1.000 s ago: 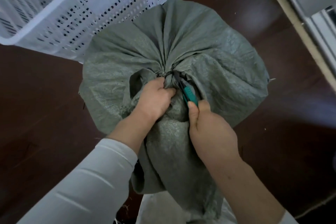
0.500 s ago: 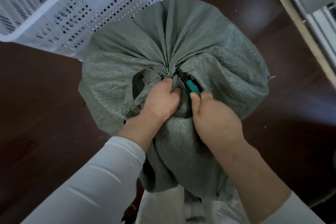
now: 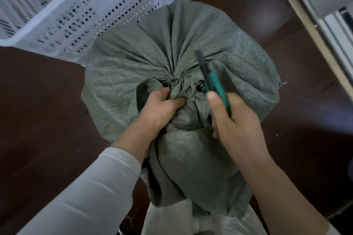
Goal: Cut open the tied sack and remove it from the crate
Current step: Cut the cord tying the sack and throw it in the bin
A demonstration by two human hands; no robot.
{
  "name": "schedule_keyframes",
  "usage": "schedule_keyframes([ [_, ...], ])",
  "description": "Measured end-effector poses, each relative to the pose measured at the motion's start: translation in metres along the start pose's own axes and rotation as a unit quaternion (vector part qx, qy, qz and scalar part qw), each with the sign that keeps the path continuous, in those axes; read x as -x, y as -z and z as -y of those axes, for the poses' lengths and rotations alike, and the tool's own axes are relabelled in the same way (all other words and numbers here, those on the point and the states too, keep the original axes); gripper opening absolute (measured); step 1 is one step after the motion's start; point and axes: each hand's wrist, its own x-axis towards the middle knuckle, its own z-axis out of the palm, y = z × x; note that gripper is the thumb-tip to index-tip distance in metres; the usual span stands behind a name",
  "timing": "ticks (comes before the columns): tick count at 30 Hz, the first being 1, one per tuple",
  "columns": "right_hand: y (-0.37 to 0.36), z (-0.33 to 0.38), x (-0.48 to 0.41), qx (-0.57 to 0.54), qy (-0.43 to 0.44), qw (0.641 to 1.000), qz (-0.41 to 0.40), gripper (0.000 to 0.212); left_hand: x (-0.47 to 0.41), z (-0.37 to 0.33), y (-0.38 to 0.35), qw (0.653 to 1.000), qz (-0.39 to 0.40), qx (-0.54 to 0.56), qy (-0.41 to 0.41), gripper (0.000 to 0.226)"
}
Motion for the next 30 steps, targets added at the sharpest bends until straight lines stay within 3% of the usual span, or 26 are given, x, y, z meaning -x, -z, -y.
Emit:
schedule_keyframes([
  [4, -0.011, 0.002, -0.023, 0.005, -0.044, 0.999, -0.014, 0.065, 0.008, 0.004, 0.004, 0.999, 0.010, 0.045, 0.006, 0.015],
  [6, -0.017, 0.003, -0.032, -0.024, -0.072, 0.997, 0.007, 0.065, 0.008, 0.004, 0.004, 0.997, 0.001, 0.077, 0.023, 0.013],
  [9, -0.022, 0.005, -0.041, -0.067, -0.073, 0.995, 0.027, 0.053, 0.005, 0.004, 0.005, 0.987, -0.001, 0.149, 0.062, 0.044],
  [11, -0.022, 0.006, -0.045, -0.070, -0.056, 0.996, 0.020, 0.045, 0.003, 0.002, 0.005, 0.989, -0.040, 0.127, 0.069, 0.054],
  [15, -0.020, 0.006, -0.045, -0.053, -0.042, 0.998, -0.004, 0.035, 0.005, -0.002, 0.005, 0.989, -0.116, 0.077, 0.054, 0.034],
  [18, -0.019, 0.008, -0.044, -0.027, -0.051, 0.998, 0.009, 0.032, 0.008, -0.008, 0.019, 0.979, -0.203, 0.023, -0.007, 0.037],
  [22, -0.015, 0.016, -0.040, 0.000, -0.061, 0.998, 0.016, 0.040, 0.013, -0.029, 0.045, 0.935, -0.333, -0.024, -0.117, 0.044],
  [27, -0.001, 0.025, -0.035, 0.059, -0.078, 0.994, 0.043, 0.048, 0.023, -0.083, 0.067, 0.902, -0.379, 0.079, -0.191, 0.040],
  [30, 0.018, 0.037, -0.031, 0.061, -0.085, 0.994, 0.036, 0.052, 0.034, -0.115, 0.070, 0.874, -0.418, -0.009, -0.248, 0.044],
])
